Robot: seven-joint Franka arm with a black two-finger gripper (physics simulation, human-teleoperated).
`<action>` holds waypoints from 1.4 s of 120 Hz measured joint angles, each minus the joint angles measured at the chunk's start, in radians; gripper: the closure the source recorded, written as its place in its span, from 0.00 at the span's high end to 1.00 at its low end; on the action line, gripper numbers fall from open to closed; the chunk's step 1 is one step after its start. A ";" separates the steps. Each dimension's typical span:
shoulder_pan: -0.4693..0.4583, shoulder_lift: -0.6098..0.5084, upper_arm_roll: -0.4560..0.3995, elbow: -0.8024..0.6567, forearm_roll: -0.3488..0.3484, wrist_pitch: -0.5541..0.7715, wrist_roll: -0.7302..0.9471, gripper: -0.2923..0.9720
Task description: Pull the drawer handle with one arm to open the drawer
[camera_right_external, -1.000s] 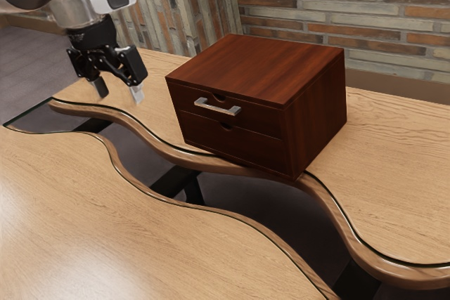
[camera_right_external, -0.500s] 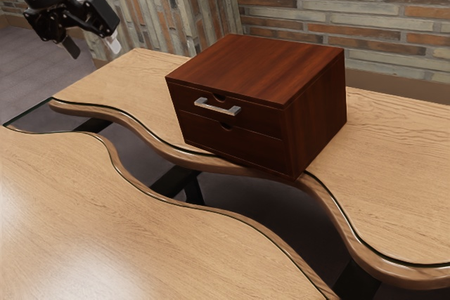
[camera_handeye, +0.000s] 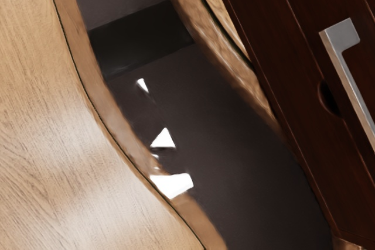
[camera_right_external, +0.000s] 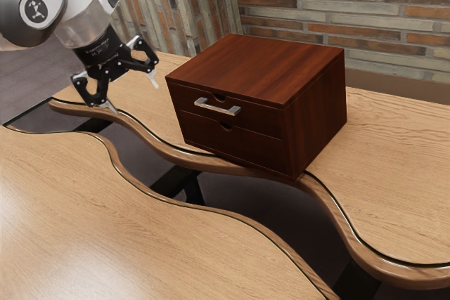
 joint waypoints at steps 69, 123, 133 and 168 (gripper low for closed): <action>-0.002 0.176 -0.009 -0.028 -0.040 0.381 -0.361 0.75; -0.034 0.192 -0.009 -0.063 -0.042 0.469 -0.484 0.75; -0.040 0.196 -0.010 -0.064 -0.043 0.477 -0.499 0.75; -0.039 0.226 -0.011 -0.083 -0.043 0.540 -0.536 0.68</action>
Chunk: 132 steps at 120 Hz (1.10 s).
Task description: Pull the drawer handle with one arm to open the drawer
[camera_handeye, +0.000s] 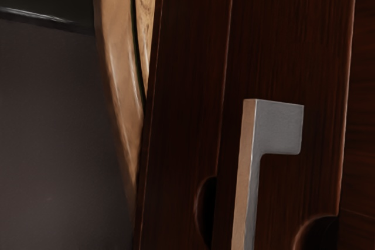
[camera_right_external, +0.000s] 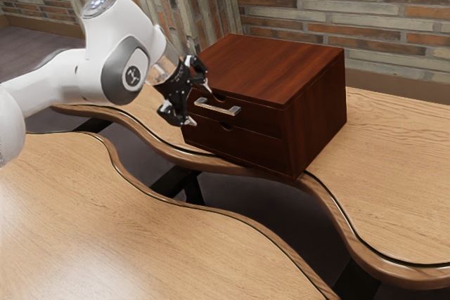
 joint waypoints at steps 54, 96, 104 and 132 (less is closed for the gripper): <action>-0.010 0.021 0.000 -0.015 -0.001 0.050 -0.031 0.63; -0.011 0.032 -0.002 -0.021 0.000 0.073 -0.043 0.58; -0.017 0.033 -0.002 -0.020 0.000 0.078 -0.044 0.56; -0.019 0.029 -0.002 -0.020 0.000 0.088 -0.048 0.41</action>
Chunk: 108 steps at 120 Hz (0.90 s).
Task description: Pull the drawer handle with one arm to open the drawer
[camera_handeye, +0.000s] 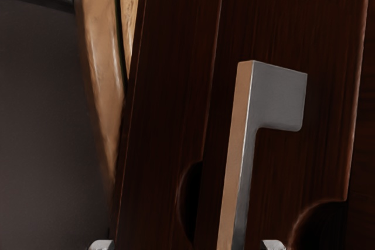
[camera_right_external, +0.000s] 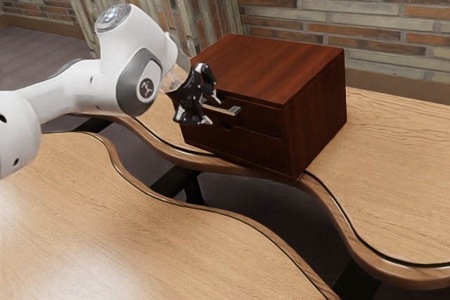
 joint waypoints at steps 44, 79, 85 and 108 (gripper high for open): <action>-0.003 0.001 0.000 -0.001 0.000 0.003 -0.004 0.28; -0.001 -0.013 0.000 -0.025 0.002 0.003 -0.004 0.20; -0.001 -0.024 0.000 -0.041 0.003 0.003 -0.004 0.19; 0.000 -0.059 0.001 -0.085 0.007 0.002 -0.005 0.17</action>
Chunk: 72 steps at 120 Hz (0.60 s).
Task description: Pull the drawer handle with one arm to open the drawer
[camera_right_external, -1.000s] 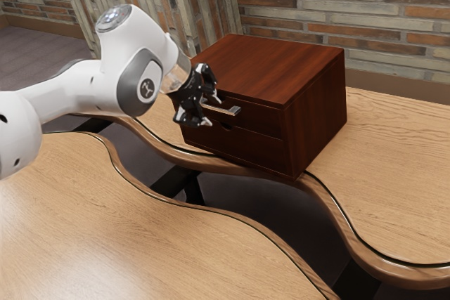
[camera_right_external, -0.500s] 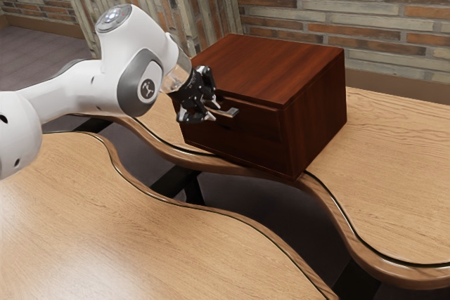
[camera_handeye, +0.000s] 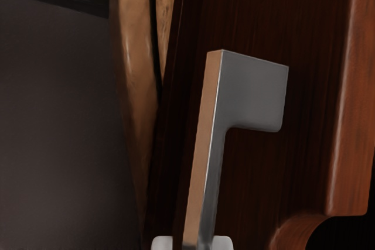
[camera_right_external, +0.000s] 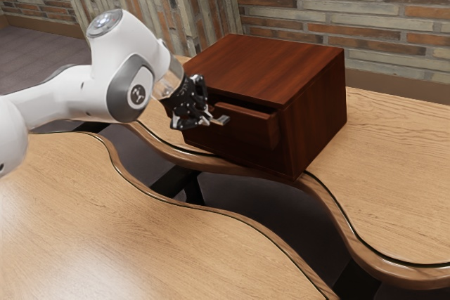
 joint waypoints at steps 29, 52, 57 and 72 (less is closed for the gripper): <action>0.000 -0.049 0.002 -0.073 0.002 0.012 -0.001 0.17; 0.001 -0.108 0.003 -0.141 0.005 0.025 -0.003 0.16; 0.001 -0.121 0.004 -0.159 0.005 0.030 -0.003 0.16; 0.011 -0.153 -0.004 -0.201 0.006 0.043 -0.005 0.15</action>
